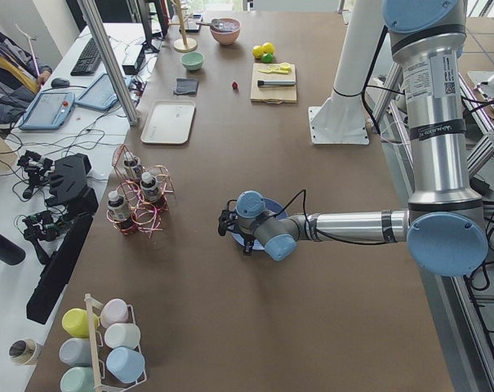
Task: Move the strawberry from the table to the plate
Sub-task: 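Move the left gripper to the blue plate's rim and grip it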
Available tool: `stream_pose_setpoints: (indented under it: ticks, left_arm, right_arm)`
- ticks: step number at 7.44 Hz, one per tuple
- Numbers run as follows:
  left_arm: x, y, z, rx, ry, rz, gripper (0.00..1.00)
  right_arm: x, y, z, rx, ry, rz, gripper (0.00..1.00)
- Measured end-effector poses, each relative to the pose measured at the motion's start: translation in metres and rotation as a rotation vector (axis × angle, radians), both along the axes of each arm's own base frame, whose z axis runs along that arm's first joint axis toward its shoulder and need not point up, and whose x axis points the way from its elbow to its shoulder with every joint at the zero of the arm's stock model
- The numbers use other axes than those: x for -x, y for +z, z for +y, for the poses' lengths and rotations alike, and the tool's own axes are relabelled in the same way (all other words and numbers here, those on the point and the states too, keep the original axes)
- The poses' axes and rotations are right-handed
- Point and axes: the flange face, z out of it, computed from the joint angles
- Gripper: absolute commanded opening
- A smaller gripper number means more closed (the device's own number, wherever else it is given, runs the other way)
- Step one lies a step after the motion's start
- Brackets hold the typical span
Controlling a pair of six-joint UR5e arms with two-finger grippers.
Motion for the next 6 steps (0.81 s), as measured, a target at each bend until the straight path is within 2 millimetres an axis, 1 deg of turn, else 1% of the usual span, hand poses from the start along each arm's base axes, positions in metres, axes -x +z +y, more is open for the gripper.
stream_pose_setpoints:
  ticks: [1, 2, 4, 6]
  left_arm:
    - [-0.001, 0.0019, 0.0032, -0.007, 0.008, 0.004, 0.22]
    - [-0.0011, 0.0028, 0.0049, -0.01, 0.014, 0.007, 0.0]
    - [-0.0012, 0.002, 0.0059, -0.011, 0.018, 0.012, 0.0]
    - [-0.0009, -0.0071, 0.0056, -0.012, 0.025, 0.034, 0.0]
  right_arm:
    - [0.0003, -0.0009, -0.0002, -0.001, 0.0, -0.005, 1.0]
    - [0.0002, -0.0023, 0.0001, -0.003, 0.001, -0.01, 1.0]
    - [0.0002, -0.0067, 0.0034, -0.006, 0.001, -0.013, 1.0]
    - [0.0002, -0.01, 0.0064, -0.01, 0.002, -0.014, 1.0]
